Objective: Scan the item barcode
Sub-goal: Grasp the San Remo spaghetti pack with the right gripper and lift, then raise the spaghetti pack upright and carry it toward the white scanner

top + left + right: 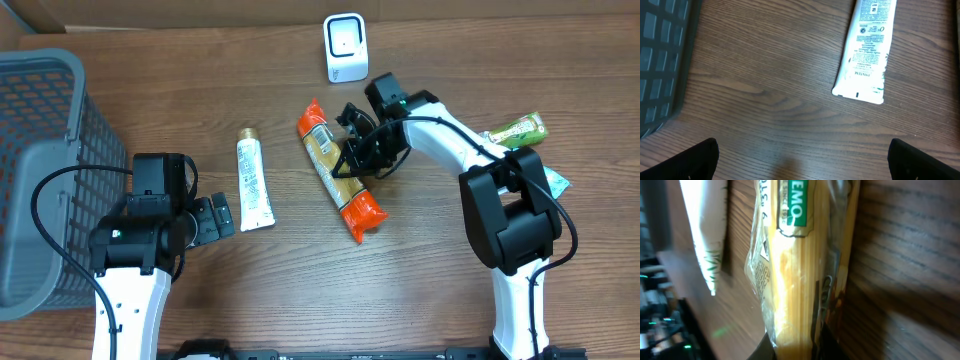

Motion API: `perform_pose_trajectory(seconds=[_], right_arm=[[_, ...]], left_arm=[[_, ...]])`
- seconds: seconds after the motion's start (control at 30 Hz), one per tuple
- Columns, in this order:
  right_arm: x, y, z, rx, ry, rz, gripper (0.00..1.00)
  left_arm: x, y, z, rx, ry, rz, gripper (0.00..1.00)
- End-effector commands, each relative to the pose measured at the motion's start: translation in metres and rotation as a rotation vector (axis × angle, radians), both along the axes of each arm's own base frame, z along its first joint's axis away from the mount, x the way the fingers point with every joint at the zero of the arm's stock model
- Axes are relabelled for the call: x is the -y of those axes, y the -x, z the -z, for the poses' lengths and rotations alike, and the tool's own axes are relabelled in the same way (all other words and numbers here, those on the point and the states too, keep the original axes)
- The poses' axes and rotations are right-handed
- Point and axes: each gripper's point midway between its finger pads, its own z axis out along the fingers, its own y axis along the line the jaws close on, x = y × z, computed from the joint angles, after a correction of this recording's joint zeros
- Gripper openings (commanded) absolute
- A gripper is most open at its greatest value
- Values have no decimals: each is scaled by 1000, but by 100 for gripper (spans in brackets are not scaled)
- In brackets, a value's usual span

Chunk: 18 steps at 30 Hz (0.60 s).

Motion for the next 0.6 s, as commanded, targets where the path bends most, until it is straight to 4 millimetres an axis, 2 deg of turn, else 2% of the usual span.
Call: perform_pose_trajectory(seconds=[0.0, 0.1, 0.17, 0.3, 0.47, 0.53, 0.57], right_arm=[[-4, 24, 5, -121, -35, 51, 26], [-4, 25, 8, -123, -34, 53, 49], [-5, 25, 8, -119, -36, 53, 57], [-8, 22, 15, -135, 6, 102, 60], [-27, 30, 26, -153, 8, 97, 60], [-32, 31, 28, -155, 24, 111, 53], [-33, 31, 29, -153, 32, 116, 43]], left_arm=[[-2, -1, 0, 3, -8, -13, 100], [-2, -1, 0, 3, -8, -13, 99], [-2, -1, 0, 3, -8, -13, 100], [-2, -1, 0, 3, -8, -13, 100], [-2, -1, 0, 3, -8, -13, 100], [-2, -1, 0, 3, -8, -13, 100], [-2, -1, 0, 3, -8, -13, 100]])
